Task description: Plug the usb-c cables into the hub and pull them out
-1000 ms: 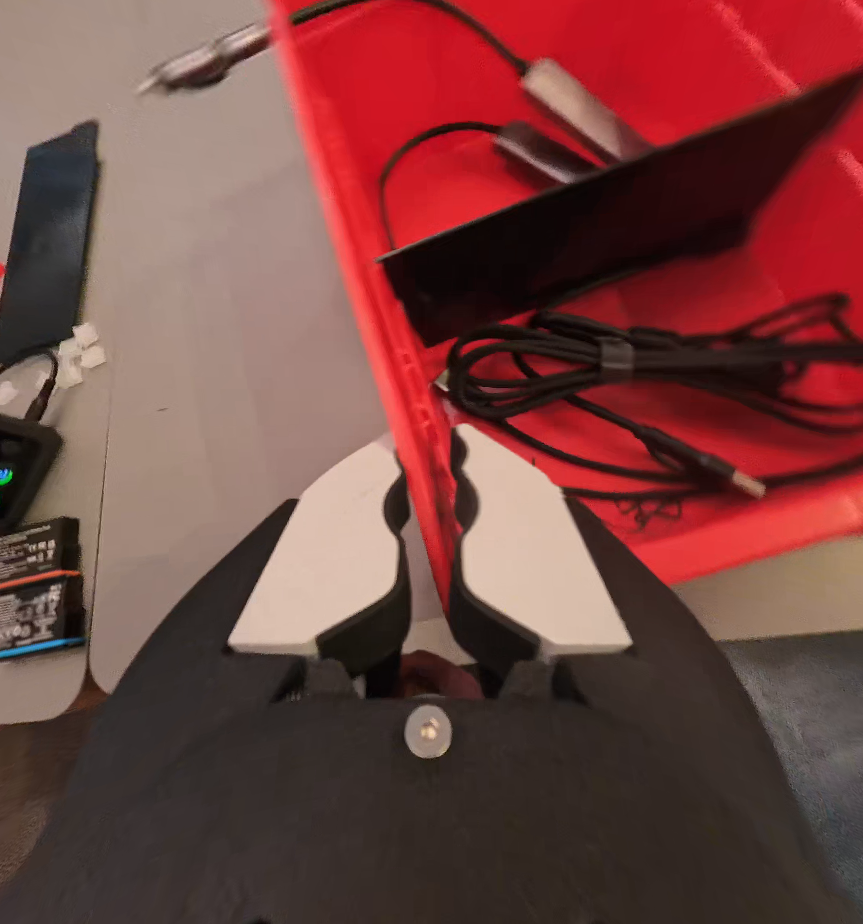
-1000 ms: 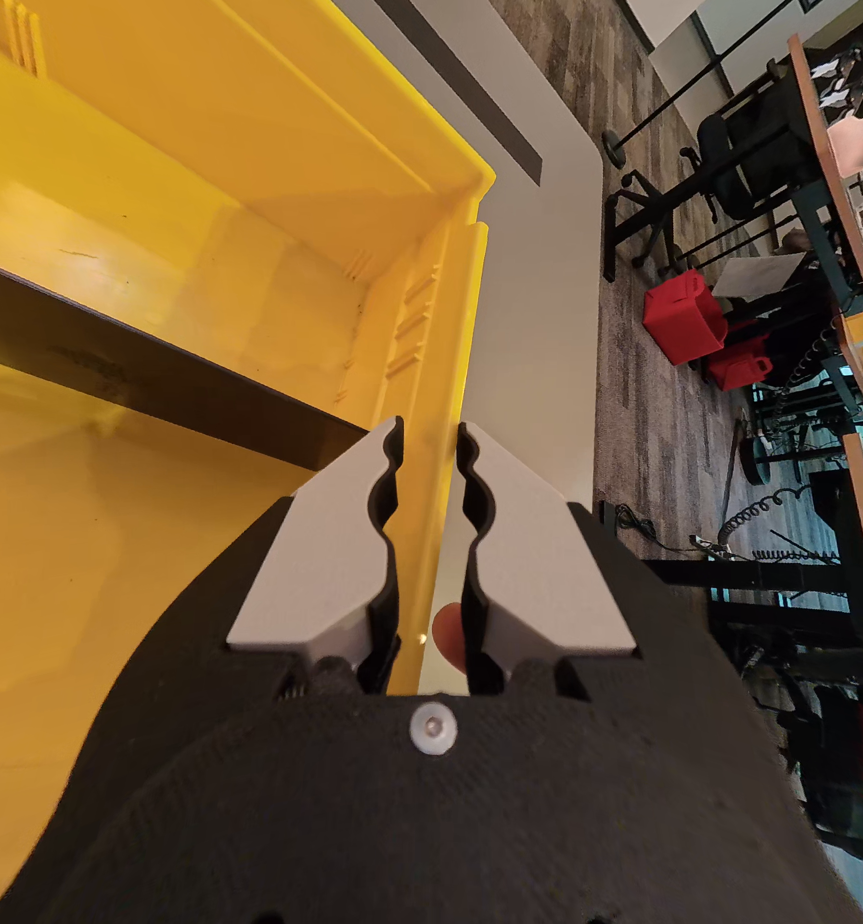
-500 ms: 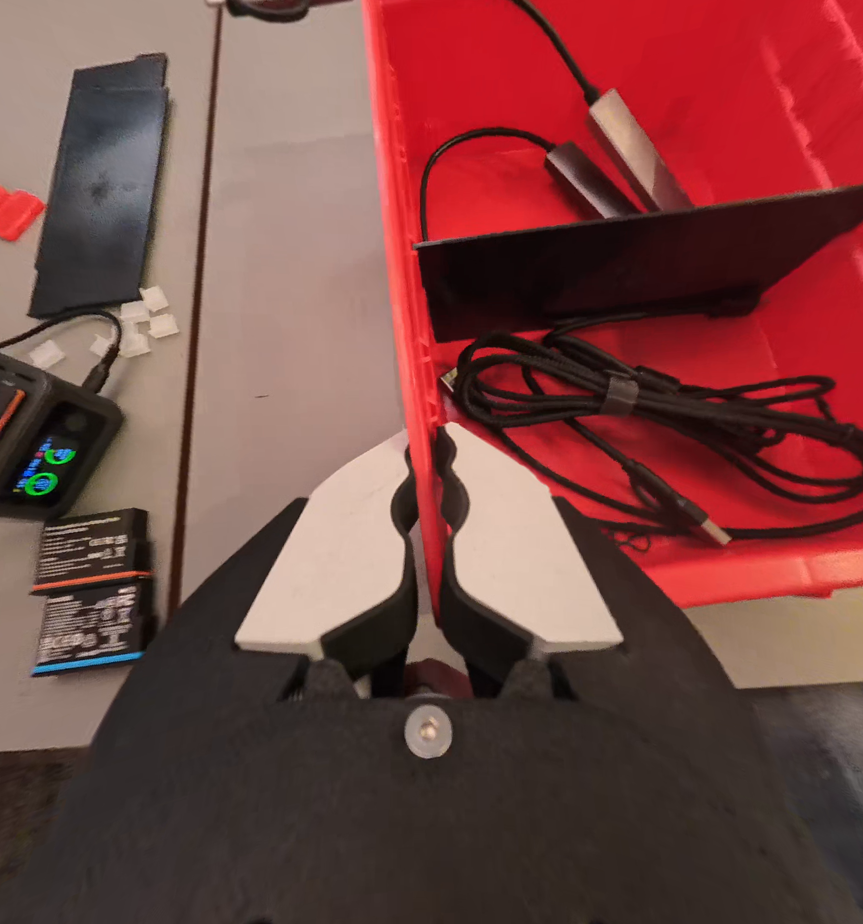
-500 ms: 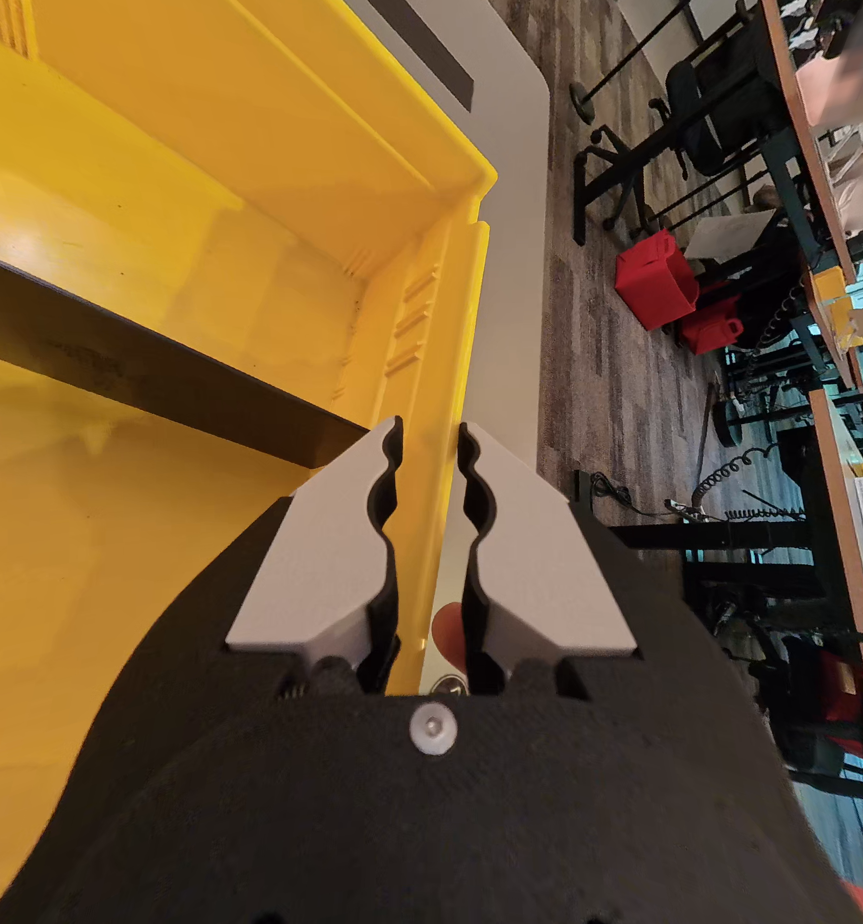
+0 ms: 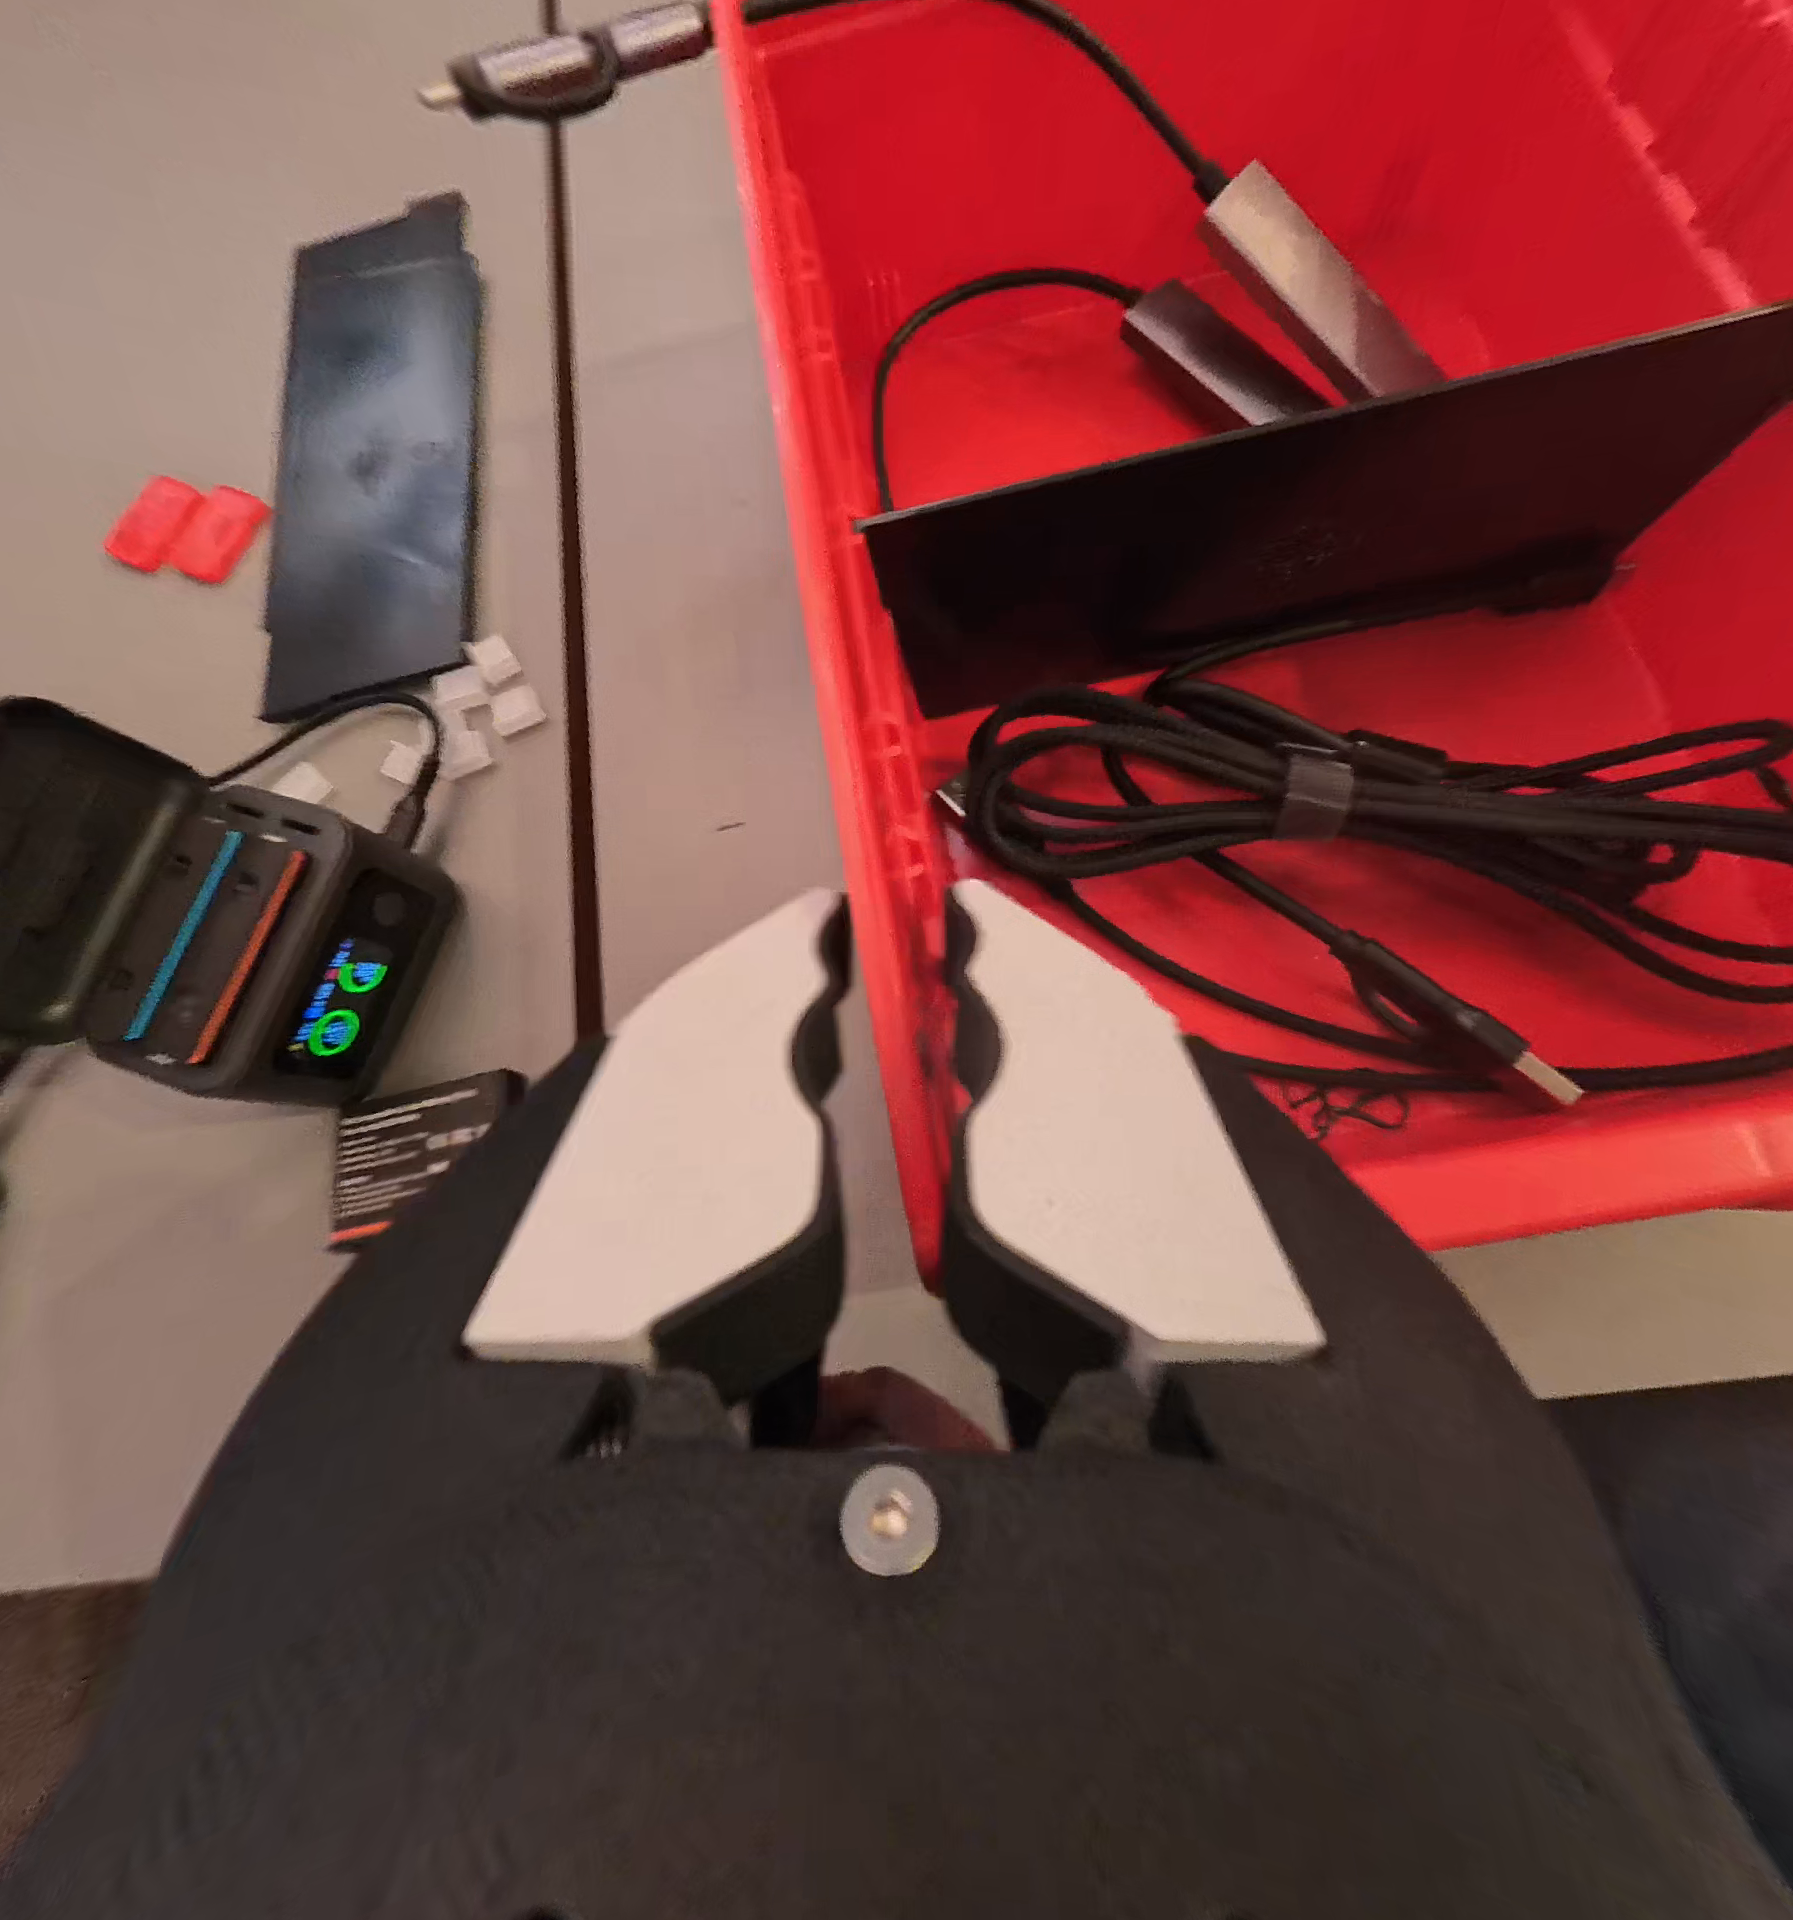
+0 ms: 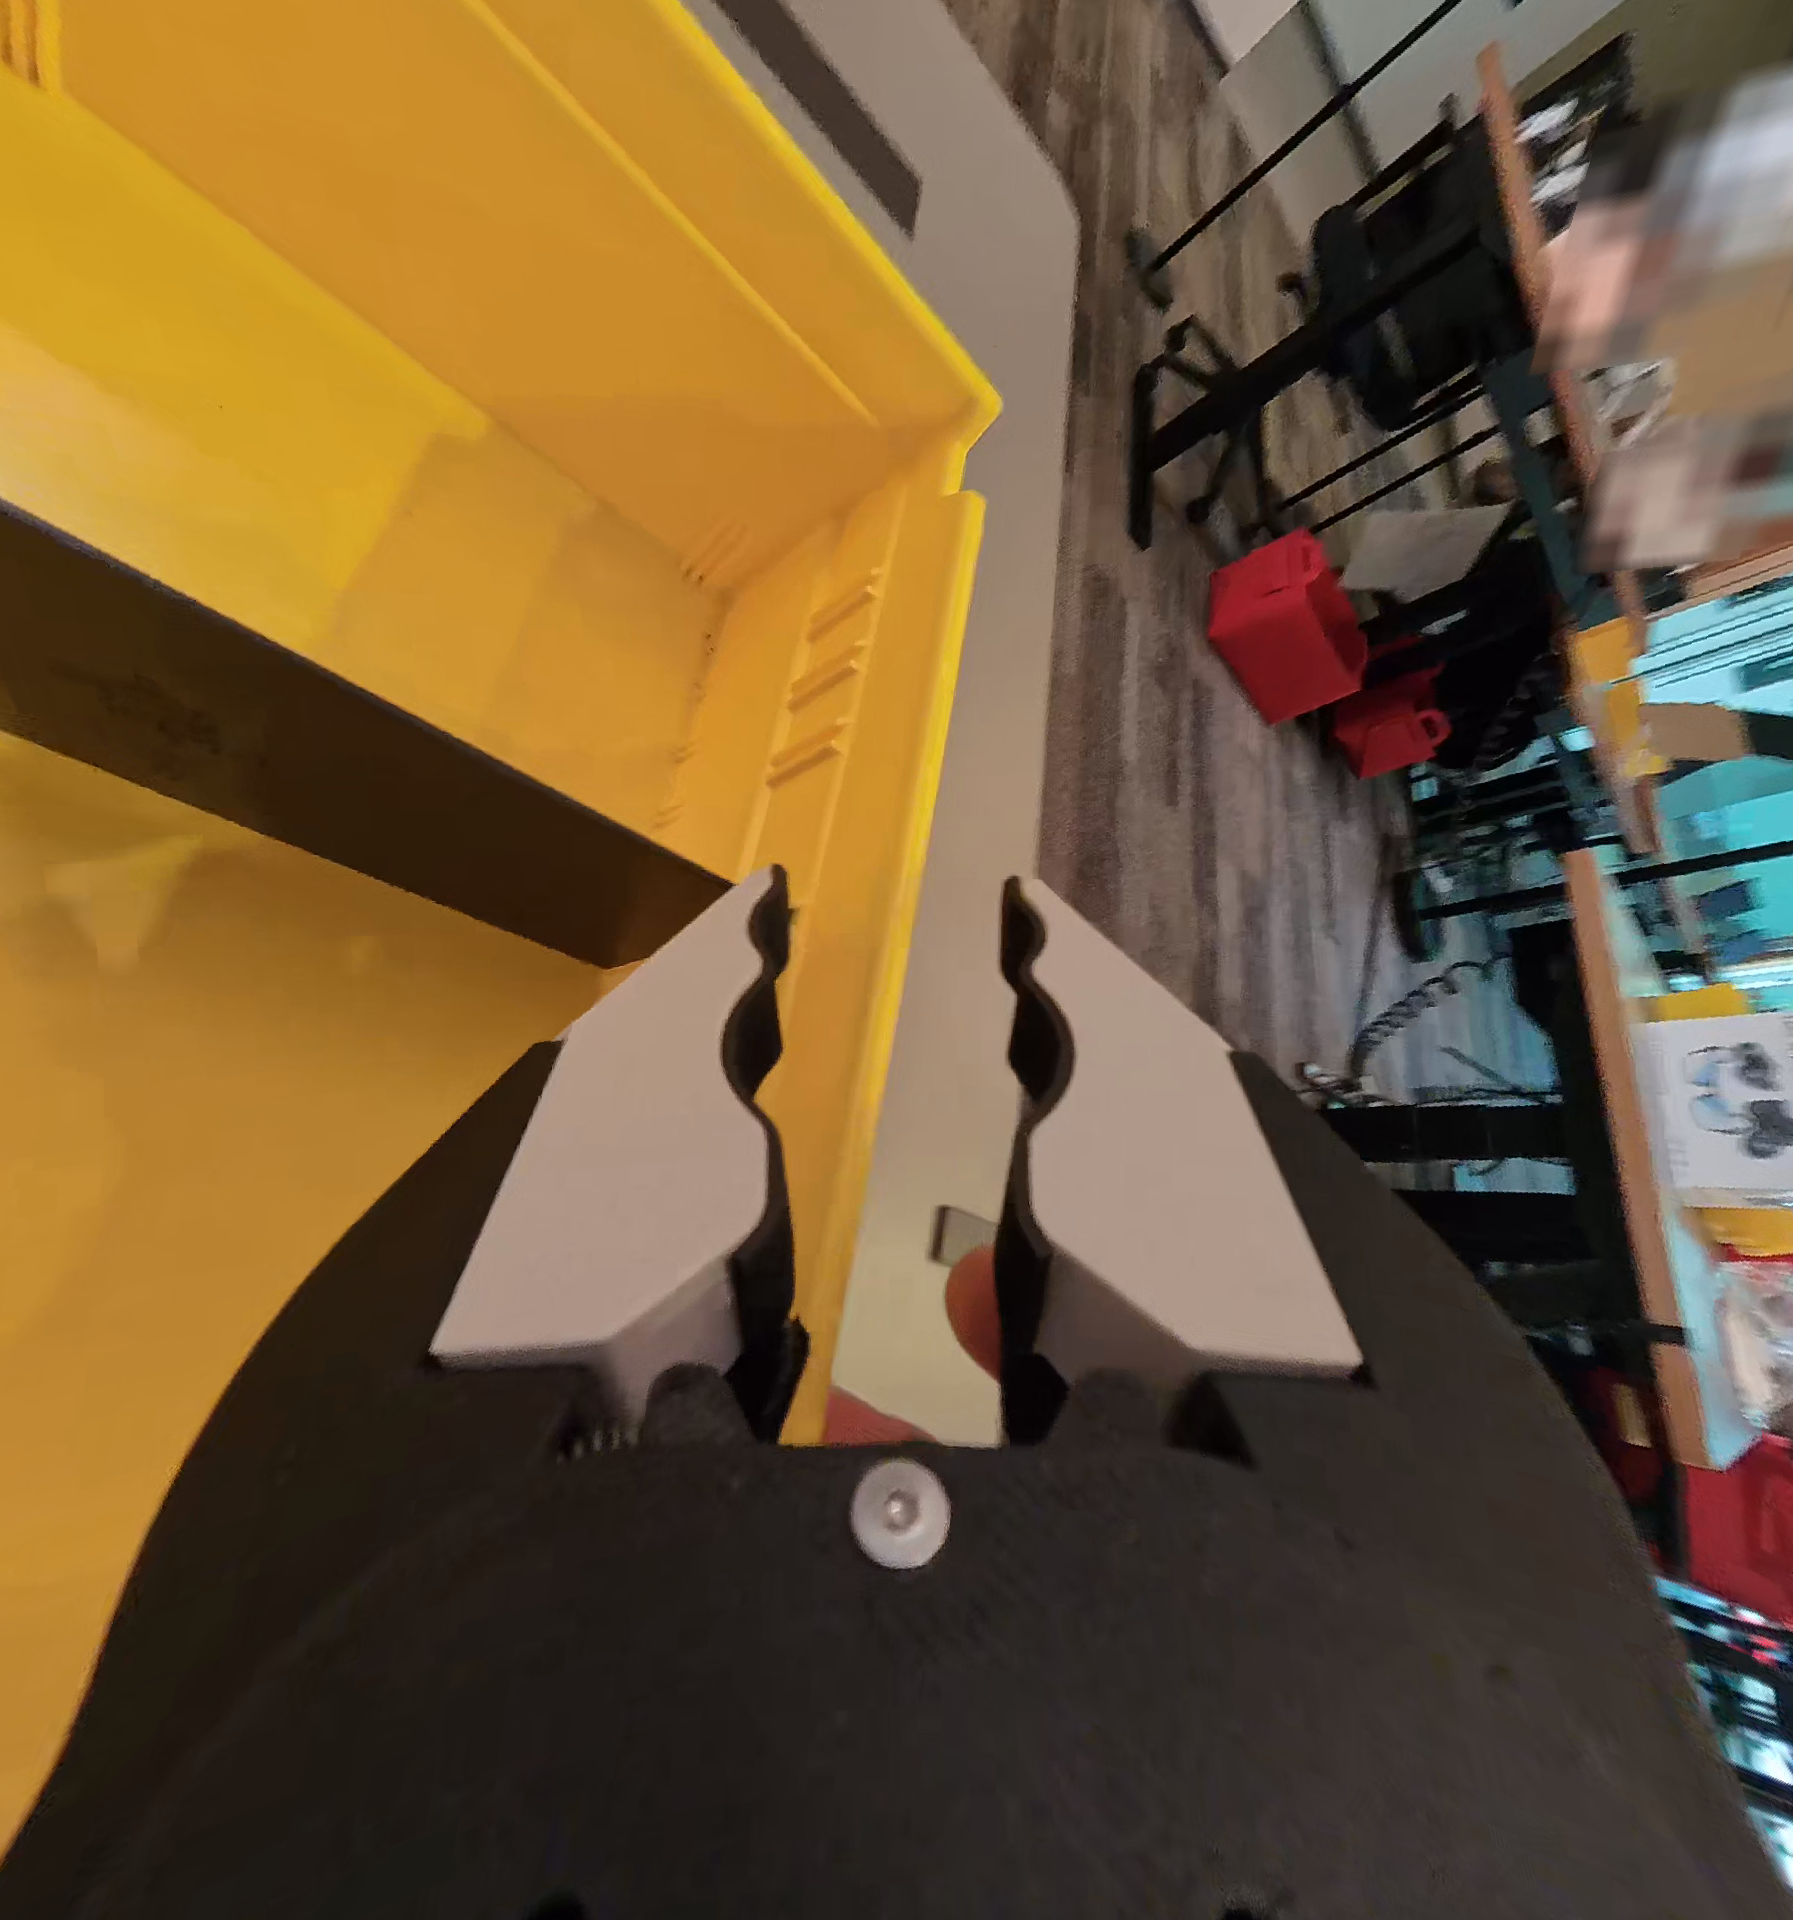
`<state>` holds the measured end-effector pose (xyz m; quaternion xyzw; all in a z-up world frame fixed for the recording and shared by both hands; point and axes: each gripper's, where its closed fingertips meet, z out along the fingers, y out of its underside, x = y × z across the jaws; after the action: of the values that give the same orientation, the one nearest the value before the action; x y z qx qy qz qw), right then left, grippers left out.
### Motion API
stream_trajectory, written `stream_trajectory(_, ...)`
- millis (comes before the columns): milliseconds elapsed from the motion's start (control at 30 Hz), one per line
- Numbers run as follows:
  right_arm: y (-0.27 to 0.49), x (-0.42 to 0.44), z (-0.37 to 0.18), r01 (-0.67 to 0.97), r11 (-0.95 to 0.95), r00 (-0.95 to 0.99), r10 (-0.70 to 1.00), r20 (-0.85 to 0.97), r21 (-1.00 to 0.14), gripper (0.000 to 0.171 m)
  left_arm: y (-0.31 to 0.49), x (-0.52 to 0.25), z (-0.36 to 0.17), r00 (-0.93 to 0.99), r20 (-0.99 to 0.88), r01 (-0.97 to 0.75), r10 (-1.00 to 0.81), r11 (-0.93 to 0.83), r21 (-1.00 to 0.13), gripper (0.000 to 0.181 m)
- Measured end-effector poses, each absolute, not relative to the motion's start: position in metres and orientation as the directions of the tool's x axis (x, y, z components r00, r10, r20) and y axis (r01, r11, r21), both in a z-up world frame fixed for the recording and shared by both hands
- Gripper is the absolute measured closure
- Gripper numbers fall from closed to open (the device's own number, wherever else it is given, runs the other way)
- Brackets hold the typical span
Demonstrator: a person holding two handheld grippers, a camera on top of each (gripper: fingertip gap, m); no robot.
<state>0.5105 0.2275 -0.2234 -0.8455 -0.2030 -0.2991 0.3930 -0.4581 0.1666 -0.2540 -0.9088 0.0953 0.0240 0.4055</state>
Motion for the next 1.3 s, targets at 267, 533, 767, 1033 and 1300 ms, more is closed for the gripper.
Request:
stream_trajectory(267,0.214,0.475,-0.141,0.649,-0.455,0.670,-0.037,0.741,-0.609,0.112,0.171,-0.462,-0.202,0.933,-0.359,-0.310,-0.028,-0.569,-0.762,0.091)
stream_trajectory(533,0.210,0.314,-0.090,0.684,-0.163,0.729,0.132,0.671,-0.711,0.106,0.194,-0.404,-0.170,0.907,-0.406,-0.407,-0.113,-0.485,-0.774,0.110)
stream_trajectory(767,0.201,0.183,-0.105,0.628,-0.018,0.719,0.395,0.571,-0.778,0.110,0.255,-0.355,-0.179,0.919,-0.278,-0.390,-0.280,-0.550,-0.738,0.121)
stream_trajectory(1033,0.186,0.132,-0.136,0.614,-0.011,0.683,0.508,0.525,-0.789,0.113,0.322,-0.346,-0.245,0.945,-0.065,-0.305,-0.321,-0.789,-0.533,0.133)
stream_trajectory(1300,0.185,0.134,-0.144,0.582,-0.028,0.702,0.522,0.485,-0.812,0.115,0.357,-0.357,-0.280,0.955,-0.053,-0.288,-0.291,-0.877,-0.385,0.145)
